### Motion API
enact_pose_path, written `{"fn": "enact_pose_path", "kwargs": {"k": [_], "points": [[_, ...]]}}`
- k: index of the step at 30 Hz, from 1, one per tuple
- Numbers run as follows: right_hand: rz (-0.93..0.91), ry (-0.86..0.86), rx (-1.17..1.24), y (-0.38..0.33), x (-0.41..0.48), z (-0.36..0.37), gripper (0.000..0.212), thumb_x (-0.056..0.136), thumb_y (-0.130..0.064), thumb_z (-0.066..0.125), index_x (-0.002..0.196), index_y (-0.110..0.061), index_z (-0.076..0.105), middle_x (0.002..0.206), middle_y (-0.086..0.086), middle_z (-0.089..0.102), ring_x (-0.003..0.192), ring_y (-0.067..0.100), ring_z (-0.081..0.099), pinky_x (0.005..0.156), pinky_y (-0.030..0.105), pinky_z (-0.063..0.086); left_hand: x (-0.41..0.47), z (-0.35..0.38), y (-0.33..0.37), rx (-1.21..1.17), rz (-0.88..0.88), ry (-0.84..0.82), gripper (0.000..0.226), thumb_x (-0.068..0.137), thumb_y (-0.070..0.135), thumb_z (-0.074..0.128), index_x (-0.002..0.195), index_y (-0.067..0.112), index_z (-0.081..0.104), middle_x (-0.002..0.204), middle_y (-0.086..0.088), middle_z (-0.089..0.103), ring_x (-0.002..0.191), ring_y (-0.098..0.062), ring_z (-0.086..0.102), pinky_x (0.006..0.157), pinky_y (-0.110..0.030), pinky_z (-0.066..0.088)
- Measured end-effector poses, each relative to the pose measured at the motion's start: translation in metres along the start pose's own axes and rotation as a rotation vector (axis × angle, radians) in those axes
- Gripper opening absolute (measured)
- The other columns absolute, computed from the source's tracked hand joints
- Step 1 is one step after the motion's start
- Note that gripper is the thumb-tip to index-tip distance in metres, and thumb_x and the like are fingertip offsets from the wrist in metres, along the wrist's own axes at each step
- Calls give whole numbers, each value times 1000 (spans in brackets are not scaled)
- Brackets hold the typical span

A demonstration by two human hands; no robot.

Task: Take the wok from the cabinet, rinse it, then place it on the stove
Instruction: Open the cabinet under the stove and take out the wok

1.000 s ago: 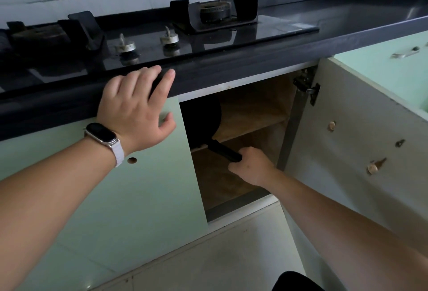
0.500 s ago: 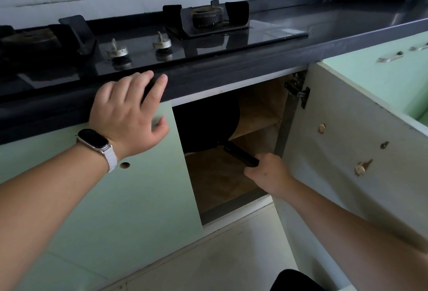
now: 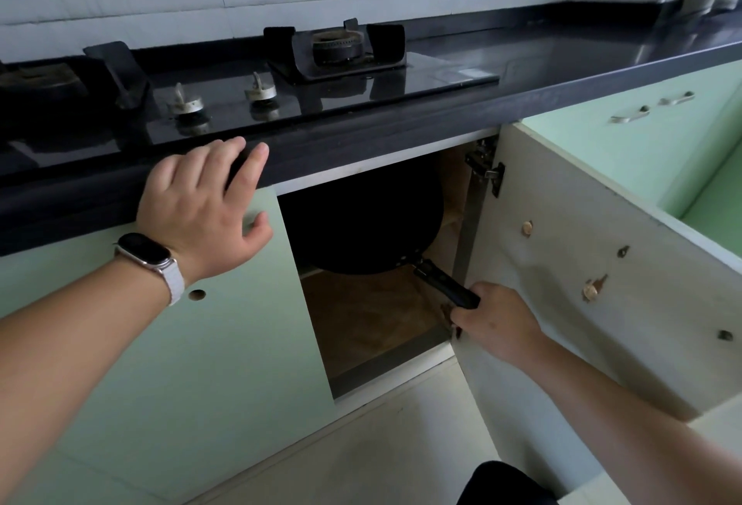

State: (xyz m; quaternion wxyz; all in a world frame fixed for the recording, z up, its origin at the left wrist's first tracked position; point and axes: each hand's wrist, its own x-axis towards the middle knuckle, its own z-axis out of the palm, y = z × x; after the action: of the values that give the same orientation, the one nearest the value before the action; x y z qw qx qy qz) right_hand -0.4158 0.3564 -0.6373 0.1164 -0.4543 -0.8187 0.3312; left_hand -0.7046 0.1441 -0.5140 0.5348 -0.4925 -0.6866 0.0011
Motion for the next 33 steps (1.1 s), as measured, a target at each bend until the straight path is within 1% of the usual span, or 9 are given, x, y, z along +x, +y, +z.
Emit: {"fn": "enact_pose_path", "kwargs": {"k": [3, 9, 11, 13, 17, 21, 25, 28, 33], "points": [[34, 23, -32, 9, -10, -10, 12, 78, -26, 65, 76, -15, 64, 67, 7, 67, 56, 19, 61, 47, 25, 41, 0, 0, 0, -4, 1, -4, 66, 81, 39, 52, 139, 8, 51, 129, -18, 62, 106, -37, 59, 77, -45, 42], [48, 55, -24, 31, -32, -22, 18, 76, -27, 67, 65, -17, 57, 55, 1, 57, 48, 20, 55, 46, 25, 39, 0, 0, 0, -1, 0, -7, 66, 81, 39, 52, 139, 8, 50, 130, -18, 61, 105, -38, 60, 77, -45, 41], [49, 44, -26, 39, -41, -25, 21, 77, -27, 67, 64, -17, 54, 52, -2, 54, 45, 18, 51, 45, 25, 36, 0, 0, -1, -5, -3, -10, 66, 81, 39, 53, 140, 8, 50, 130, -18, 61, 105, -38, 60, 77, -45, 42], [52, 18, -57, 47, -51, -28, 18, 78, -26, 65, 66, -16, 55, 51, -2, 52, 42, 16, 48, 43, 26, 35, 0, -1, 0, -12, -5, -14, 66, 81, 39, 53, 140, 8, 50, 130, -18, 61, 105, -39, 60, 77, -46, 42], [93, -4, -109, 59, -70, -32, 14, 78, -26, 63, 70, -17, 55, 54, 0, 55, 43, 17, 48, 41, 25, 34, 1, -4, 0, -25, -9, -39, 67, 82, 39, 52, 141, 8, 48, 131, -18, 60, 104, -39, 58, 77, -46, 42], [181, -48, -107, 71, -90, -37, 12, 78, -28, 62, 74, -19, 57, 57, 2, 58, 43, 18, 51, 41, 25, 36, 1, -6, 0, -36, -19, -67, 67, 83, 40, 50, 142, 9, 47, 132, -18, 59, 105, -40, 57, 78, -46, 42], [226, -56, -135, 80, -110, -38, 12, 78, -30, 63, 73, -22, 56, 56, 1, 59, 42, 17, 53, 40, 25, 37, 1, -5, 1, -40, -38, -63, 66, 83, 40, 49, 141, 10, 47, 133, -18, 58, 105, -40, 56, 79, -46, 42], [254, -60, -187, 80, -126, -41, 13, 78, -30, 63, 71, -22, 55, 59, 0, 61, 48, 18, 57, 43, 25, 41, 1, -6, 1, -58, -40, -95, 65, 83, 40, 49, 141, 11, 45, 134, -18, 57, 108, -41, 56, 81, -47, 41], [318, -162, -241, 64, -157, -61, 13, 78, -31, 61, 71, -21, 56, 61, 0, 61, 50, 18, 57, 44, 25, 42, 2, -16, 5, -124, -70, -174, 67, 82, 39, 52, 142, 10, 44, 138, -18, 54, 116, -40, 53, 85, -46, 37]]}}
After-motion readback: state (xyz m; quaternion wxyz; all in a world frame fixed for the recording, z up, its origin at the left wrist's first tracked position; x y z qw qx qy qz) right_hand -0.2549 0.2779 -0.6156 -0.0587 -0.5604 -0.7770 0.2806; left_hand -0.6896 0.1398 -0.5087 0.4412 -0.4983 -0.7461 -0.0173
